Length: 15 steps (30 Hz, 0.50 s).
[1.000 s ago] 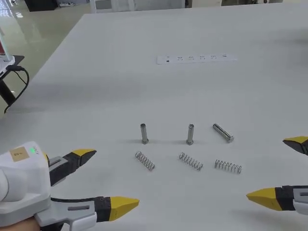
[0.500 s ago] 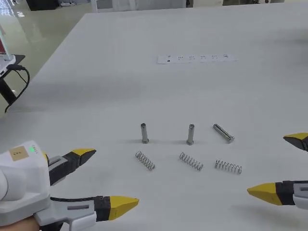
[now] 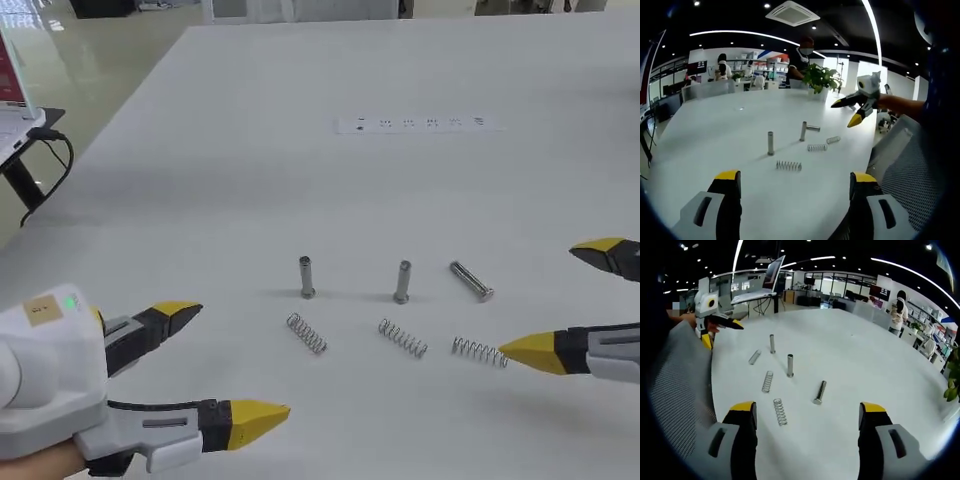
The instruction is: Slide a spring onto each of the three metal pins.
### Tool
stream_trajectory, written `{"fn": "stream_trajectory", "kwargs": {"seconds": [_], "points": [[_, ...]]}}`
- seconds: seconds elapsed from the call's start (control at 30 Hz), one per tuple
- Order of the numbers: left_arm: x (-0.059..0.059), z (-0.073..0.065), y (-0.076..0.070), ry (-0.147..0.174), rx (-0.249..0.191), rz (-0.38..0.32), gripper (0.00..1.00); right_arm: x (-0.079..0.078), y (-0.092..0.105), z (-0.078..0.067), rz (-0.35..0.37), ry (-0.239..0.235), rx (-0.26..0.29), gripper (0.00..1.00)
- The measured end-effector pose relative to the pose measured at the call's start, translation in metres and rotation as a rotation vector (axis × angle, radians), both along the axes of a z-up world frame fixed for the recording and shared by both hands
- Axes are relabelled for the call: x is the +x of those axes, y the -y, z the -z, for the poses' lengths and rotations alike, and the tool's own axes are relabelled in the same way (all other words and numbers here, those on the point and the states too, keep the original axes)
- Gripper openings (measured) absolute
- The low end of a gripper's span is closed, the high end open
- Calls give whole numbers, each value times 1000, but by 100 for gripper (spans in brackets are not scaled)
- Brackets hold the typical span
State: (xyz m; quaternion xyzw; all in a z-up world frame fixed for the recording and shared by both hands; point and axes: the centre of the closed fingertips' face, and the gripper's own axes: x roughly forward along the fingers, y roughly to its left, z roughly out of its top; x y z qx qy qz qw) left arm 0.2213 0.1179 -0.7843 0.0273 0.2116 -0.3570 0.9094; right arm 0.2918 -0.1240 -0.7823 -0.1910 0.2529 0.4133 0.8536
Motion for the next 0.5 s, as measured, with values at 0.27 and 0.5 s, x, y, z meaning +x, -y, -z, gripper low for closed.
{"fn": "stream_trajectory", "kwargs": {"seconds": [0.27,0.5], "points": [[1,0,-2,3,1,-3,86,18,-10,-5,-26,12,-32,79],[1,1,-2,4,0,-4,86,33,-15,-5,-27,7,-67,73]]}}
